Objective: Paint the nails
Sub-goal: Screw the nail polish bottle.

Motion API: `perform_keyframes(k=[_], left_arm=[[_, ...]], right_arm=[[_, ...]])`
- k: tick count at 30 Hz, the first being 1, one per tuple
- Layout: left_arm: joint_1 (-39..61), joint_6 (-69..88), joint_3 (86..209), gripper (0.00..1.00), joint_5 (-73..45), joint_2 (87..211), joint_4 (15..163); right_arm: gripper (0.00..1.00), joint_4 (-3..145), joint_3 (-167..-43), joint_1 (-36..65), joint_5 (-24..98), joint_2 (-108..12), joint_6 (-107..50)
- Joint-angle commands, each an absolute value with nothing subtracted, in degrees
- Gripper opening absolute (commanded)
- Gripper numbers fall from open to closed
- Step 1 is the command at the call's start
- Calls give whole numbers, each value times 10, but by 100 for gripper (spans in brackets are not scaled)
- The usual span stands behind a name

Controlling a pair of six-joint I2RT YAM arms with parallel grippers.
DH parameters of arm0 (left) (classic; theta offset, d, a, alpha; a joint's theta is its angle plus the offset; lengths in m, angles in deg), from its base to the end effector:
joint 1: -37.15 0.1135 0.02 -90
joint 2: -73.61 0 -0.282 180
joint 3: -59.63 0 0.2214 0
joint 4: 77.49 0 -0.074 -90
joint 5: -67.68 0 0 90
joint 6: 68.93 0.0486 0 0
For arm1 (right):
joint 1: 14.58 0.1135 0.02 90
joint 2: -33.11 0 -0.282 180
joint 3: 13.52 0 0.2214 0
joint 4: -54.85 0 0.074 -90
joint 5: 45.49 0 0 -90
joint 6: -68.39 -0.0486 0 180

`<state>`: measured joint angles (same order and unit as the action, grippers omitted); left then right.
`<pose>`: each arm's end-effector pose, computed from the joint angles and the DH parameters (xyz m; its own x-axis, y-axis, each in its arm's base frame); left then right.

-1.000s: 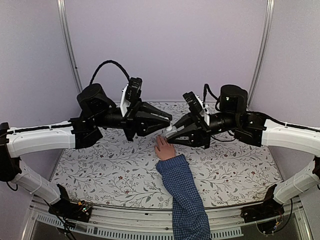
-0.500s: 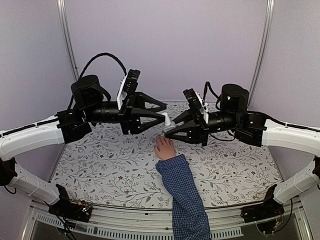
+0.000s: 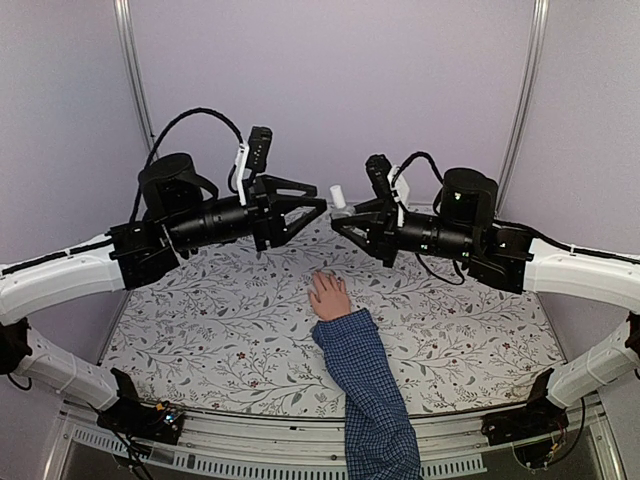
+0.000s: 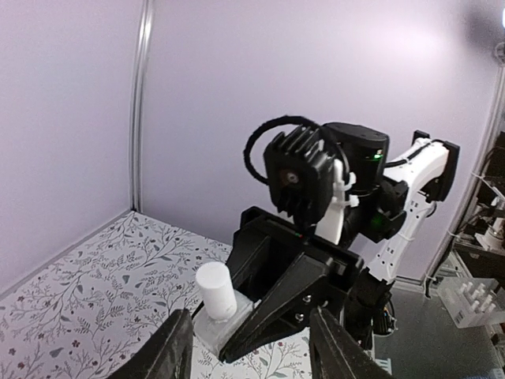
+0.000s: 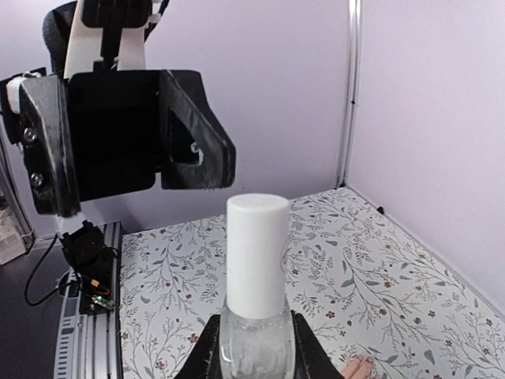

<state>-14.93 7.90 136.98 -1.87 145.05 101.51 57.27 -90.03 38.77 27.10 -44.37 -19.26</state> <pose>0.1523 -0.2231 0.4139 -0.1659 -0.1344 -0.9769 0.9400 0.2779 -0.1979 0.1676 0.2497 0.3779 0.0034 -0.0609 -0.9981 -0.9445 0.3277 -0.0233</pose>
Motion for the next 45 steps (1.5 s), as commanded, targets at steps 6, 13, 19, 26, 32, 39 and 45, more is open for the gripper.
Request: perform_keyframes(k=[6,13,19,26,32,39,45], left_arm=[[-156,24,1421,49,-133,1518,1016],[-156,10,1457,43,-108,1557,1016],[-155,6,1487,37,-91,1587,1003],[-155,4,1494,22,-74,1601,994],[-155,10,1476,7,-60,1590,1005],[-155,8,1449,1,-50,1579,1020],[-155,29,1430,0,-11,1572,1029]], right_arm=[[0,575,-910,409,412,-449,-184],[0,583,-916,413,431,-455,-181],[0,587,-919,413,428,-458,-176],[0,588,-916,413,424,-453,-171],[0,576,-915,413,409,-450,-175],[0,545,-904,413,400,-439,-184],[0,549,-902,413,343,-419,-160]])
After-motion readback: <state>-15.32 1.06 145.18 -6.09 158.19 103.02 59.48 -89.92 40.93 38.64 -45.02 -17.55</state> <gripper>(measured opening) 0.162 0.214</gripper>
